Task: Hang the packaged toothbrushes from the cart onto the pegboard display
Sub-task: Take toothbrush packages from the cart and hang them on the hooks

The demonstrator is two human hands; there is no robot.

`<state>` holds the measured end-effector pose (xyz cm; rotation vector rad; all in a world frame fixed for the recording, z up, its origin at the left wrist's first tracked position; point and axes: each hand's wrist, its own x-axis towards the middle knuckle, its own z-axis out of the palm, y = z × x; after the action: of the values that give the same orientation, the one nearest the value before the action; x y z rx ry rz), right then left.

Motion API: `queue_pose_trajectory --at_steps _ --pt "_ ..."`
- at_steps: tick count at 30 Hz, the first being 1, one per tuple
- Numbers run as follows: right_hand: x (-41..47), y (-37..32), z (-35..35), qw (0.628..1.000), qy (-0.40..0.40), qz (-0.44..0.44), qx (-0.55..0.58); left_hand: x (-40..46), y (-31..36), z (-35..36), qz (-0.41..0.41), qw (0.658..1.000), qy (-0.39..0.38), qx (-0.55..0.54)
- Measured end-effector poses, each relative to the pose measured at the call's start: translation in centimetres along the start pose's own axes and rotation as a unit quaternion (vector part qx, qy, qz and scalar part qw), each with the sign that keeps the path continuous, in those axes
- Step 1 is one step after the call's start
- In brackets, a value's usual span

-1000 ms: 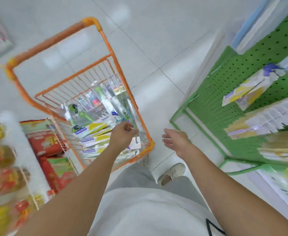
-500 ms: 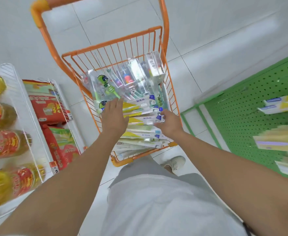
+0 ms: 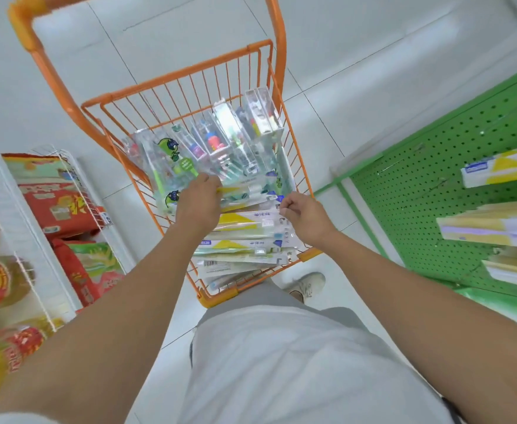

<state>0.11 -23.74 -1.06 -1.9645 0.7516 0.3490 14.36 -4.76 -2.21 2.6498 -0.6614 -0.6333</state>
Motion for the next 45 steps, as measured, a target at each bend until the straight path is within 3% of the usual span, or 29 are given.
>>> queue_pose_trajectory --at_steps 2,5,11,16,21,24,27,29,32,36,39,45 --pt "-0.5 -1.0 -1.6 0.999 0.01 -0.006 0.053 0.0 1.0 -1.5 0.004 0.996 0.006 -0.084" --pt "-1.5 -2.0 -5.0 0.986 0.038 -0.018 0.162 0.1 3.9 -3.8 0.054 0.98 -0.062 -0.181" --pt "-5.3 -2.7 -13.7 0.934 0.174 0.007 0.312 -0.1 13.9 -4.3 0.022 0.91 -0.182 -0.372" --pt "-7.1 0.2 -18.4 0.908 0.255 0.054 0.327 -1.8 21.6 -1.5 0.013 0.88 -0.244 -0.408" --pt "-8.0 4.1 -21.3 0.853 0.378 0.098 0.346 -3.3 27.5 1.7 0.013 0.883 -0.235 -0.405" --pt "-8.7 5.9 -22.8 0.825 0.417 0.112 0.365 -4.7 30.6 2.6 0.027 0.877 -0.268 -0.397" --pt "-9.5 7.1 -24.4 0.806 0.417 0.124 0.401 -5.0 32.9 3.4 0.047 0.899 -0.251 -0.355" --pt "-10.7 7.9 -25.4 0.8 0.359 0.116 0.467 -5.0 34.2 3.6 0.043 0.903 -0.229 -0.361" --pt "-12.8 9.8 -26.0 0.814 0.246 0.097 0.518 -4.6 35.9 4.0 0.043 0.896 -0.211 -0.387" --pt "-14.1 11.9 -25.2 0.837 0.192 0.109 0.501 -4.3 37.7 4.8 0.07 0.894 -0.212 -0.389" --pt "-13.9 12.2 -24.3 0.843 0.203 0.101 0.488 -4.3 38.3 5.3 0.087 0.896 -0.218 -0.376" --pt "-12.5 13.1 -24.2 0.815 0.295 0.105 0.488 -2.7 37.5 5.8 0.057 0.911 -0.202 -0.355"
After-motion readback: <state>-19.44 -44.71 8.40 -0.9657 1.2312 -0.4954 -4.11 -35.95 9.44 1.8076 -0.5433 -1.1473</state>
